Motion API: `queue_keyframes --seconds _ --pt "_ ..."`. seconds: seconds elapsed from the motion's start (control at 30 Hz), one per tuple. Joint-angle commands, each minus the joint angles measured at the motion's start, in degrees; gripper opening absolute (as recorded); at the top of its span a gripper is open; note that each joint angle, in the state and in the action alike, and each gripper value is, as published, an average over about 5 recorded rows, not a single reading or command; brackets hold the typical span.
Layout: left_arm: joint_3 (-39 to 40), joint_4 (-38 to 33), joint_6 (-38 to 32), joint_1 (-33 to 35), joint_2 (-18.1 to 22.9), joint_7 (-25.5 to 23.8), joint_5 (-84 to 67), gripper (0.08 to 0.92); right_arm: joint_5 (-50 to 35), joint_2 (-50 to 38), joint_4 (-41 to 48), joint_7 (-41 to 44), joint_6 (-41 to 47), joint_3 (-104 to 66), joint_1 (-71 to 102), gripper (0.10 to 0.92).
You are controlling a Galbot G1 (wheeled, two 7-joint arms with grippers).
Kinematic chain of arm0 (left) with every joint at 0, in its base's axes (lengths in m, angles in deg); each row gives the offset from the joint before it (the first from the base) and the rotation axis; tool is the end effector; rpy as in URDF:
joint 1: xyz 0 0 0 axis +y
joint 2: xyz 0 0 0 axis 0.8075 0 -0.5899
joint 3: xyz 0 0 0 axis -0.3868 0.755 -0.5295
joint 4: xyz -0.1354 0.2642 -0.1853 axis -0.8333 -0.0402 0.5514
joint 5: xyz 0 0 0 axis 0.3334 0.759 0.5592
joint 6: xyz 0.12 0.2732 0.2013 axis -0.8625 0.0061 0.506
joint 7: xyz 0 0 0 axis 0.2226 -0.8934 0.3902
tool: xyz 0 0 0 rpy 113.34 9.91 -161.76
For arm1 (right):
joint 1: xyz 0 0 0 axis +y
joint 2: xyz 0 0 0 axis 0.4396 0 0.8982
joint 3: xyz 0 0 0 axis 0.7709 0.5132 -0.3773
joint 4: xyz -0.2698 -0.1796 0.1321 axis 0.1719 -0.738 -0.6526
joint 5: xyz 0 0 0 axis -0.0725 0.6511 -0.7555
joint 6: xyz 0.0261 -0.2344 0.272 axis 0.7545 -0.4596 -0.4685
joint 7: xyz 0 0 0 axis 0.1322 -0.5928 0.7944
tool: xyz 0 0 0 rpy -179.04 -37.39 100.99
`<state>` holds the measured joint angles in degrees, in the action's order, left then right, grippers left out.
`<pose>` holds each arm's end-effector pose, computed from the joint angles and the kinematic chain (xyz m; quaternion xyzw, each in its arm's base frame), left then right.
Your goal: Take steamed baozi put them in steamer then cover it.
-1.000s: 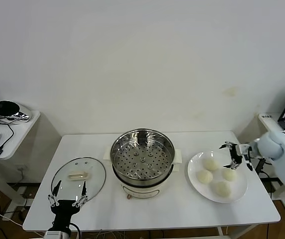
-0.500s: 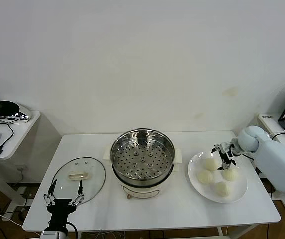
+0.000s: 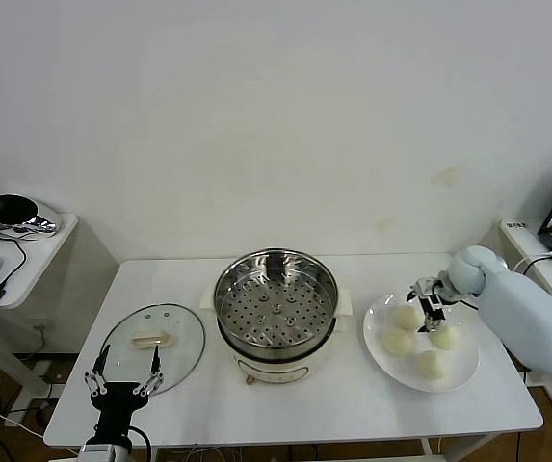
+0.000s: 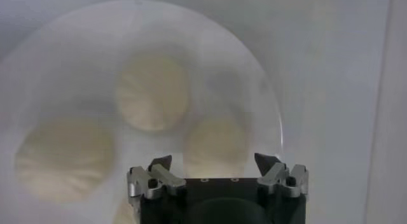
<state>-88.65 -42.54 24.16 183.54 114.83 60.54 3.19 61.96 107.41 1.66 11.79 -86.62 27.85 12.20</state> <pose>0.1403 0.0522 -0.2977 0.0593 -0.9896 -0.1234 0.0441 0.5531 -0.1879 -0.2426 0.4768 -0.5420 0.5831 0.3727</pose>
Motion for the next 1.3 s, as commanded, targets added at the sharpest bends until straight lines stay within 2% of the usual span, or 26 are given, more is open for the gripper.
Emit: queue_keyframes --seconds 0.03,0.37,0.53,0.77,1.03,1.17,1.3 --pt "0.0 0.0 0.0 0.0 0.0 0.0 0.1 0.823 0.2 0.7 1.2 -0.2 0.1 0.4 -0.6 0.729" --pt "0.1 -0.3 0.0 0.1 0.2 0.2 0.1 0.823 0.4 0.7 1.0 0.0 0.6 0.4 -0.4 0.598" --pt "0.1 -0.6 -0.1 0.3 0.1 0.2 0.1 0.823 -1.3 -1.3 -1.4 0.6 0.9 0.9 -0.8 0.586" --pt "0.0 -1.2 -0.1 0.3 -0.2 0.2 0.0 0.823 -9.8 -8.6 -11.4 1.8 2.8 6.1 -6.0 0.58" --pt "0.1 -1.6 -0.2 -0.1 -0.7 0.2 -0.5 0.823 -21.0 -15.7 -21.3 2.3 3.4 18.7 -25.2 0.577" --pt "0.2 -1.8 -0.3 -0.2 -0.8 0.2 -0.8 0.823 -26.2 -14.4 -22.9 2.3 2.2 27.8 -38.3 0.578" --pt "0.2 -1.8 -0.3 -0.6 -0.9 0.2 -1.1 0.823 -30.6 -9.4 -23.0 2.1 0.2 36.1 -48.5 0.584"
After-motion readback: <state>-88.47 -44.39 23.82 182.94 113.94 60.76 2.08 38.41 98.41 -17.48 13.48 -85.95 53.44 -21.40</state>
